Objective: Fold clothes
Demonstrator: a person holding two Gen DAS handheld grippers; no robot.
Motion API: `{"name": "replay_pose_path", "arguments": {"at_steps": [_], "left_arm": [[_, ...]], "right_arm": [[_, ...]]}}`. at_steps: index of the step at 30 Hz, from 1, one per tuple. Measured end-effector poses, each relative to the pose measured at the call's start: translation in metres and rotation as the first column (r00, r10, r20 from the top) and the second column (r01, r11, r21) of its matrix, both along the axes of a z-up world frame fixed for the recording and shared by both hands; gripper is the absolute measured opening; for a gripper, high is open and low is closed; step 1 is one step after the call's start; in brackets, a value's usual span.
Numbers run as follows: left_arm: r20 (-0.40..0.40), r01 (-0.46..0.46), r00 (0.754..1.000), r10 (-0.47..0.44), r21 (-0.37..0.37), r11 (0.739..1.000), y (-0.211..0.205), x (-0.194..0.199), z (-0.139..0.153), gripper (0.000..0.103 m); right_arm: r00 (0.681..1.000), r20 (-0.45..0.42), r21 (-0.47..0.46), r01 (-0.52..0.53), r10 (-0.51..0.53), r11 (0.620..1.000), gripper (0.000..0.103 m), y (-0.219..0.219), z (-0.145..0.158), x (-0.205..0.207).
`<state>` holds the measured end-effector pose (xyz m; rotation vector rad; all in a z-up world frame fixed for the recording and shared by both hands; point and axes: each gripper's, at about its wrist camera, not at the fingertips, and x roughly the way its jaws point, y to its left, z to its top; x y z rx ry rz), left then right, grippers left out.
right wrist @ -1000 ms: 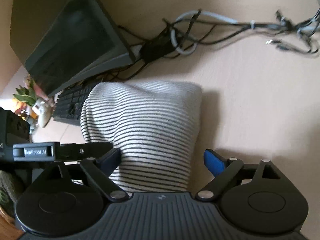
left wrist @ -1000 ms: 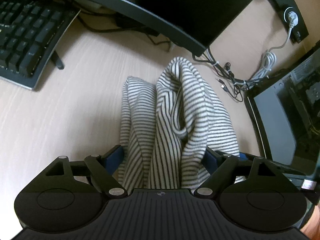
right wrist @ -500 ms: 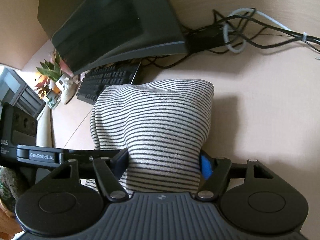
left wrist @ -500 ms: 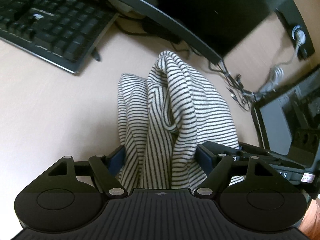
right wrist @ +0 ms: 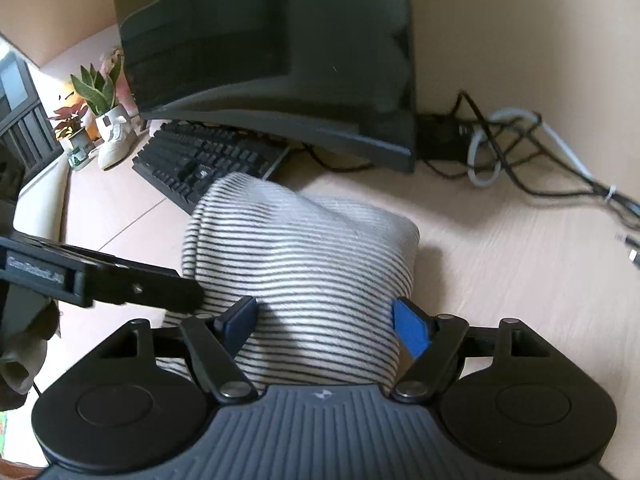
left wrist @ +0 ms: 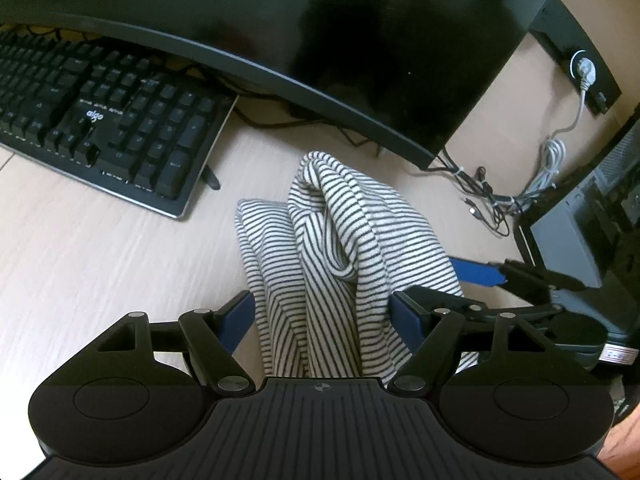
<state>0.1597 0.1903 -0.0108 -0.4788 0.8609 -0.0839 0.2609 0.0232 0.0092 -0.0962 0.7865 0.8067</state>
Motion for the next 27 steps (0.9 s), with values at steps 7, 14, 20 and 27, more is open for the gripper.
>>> {"name": "replay_pose_path", "arguments": {"at_steps": [7,14,20,27], "left_arm": [[0.049,-0.006,0.999,0.009,-0.05,0.999,0.006,-0.003,0.01,0.082],[0.006,0.076,0.997,-0.076,-0.09,0.993,-0.015,0.028,-0.008,0.085],[-0.016,0.058,0.998,-0.059,-0.087,0.995,-0.012,0.029,-0.024,0.069],[-0.004,-0.093,0.996,0.094,-0.173,0.98,0.031,-0.001,-0.024,0.066]], "right_arm": [[0.998,-0.016,0.025,0.057,-0.057,0.998,0.083,-0.012,0.002,0.0],[0.977,-0.176,0.068,0.132,-0.119,0.989,0.093,-0.033,-0.024,0.001],[0.98,-0.176,0.102,0.109,-0.09,0.989,0.074,-0.027,-0.029,0.0],[0.999,0.046,-0.039,-0.015,0.016,0.999,0.073,0.03,-0.01,0.005]]}}
